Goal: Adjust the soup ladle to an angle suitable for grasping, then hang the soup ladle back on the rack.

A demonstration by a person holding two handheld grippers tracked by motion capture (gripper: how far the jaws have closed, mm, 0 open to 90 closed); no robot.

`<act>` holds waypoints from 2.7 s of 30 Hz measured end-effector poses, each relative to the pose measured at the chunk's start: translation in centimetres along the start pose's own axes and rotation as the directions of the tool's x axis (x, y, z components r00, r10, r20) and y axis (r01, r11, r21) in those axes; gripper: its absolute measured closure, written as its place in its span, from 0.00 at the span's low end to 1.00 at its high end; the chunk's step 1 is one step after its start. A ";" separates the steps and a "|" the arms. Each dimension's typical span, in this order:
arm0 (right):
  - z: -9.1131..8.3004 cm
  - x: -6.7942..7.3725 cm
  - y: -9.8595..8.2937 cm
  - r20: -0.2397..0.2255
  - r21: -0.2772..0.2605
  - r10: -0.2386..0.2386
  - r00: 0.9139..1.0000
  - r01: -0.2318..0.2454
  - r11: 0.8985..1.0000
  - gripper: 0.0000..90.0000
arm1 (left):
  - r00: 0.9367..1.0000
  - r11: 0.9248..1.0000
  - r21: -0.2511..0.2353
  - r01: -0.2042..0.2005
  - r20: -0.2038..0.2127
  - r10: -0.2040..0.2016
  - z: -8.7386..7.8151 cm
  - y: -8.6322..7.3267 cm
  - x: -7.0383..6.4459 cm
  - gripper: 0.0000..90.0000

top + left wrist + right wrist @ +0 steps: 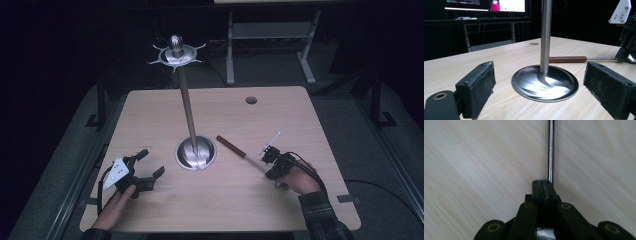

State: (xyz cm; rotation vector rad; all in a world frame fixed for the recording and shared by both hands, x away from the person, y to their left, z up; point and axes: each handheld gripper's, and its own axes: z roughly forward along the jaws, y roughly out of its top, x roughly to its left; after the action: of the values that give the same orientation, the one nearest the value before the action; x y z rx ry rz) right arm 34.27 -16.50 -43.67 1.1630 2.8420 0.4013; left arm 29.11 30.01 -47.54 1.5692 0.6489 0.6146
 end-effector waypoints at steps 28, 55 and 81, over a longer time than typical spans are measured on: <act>-2.2 -1.0 1.9 -0.042 -0.125 -0.024 0.999 0.018 0.992 0.84 | 1.000 1.000 -0.003 0.000 -0.005 0.000 0.0 0.0 -0.1 0.11; -2.1 -1.0 8.4 -0.035 -0.134 -0.078 0.996 0.072 0.988 0.77 | 1.000 1.000 -0.013 0.001 -0.002 -0.001 -0.1 0.0 0.0 0.11; 2.1 -1.1 12.2 0.003 0.014 -0.141 0.990 0.141 0.990 0.77 | 1.000 1.000 -0.012 -0.002 0.003 0.002 -0.1 0.0 0.0 0.11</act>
State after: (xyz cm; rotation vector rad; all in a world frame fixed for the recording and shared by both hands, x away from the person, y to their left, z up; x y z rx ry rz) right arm 43.68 -8.41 -42.62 0.9555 2.9048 0.3715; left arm 29.04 30.04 -47.56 1.5589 0.6406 0.6166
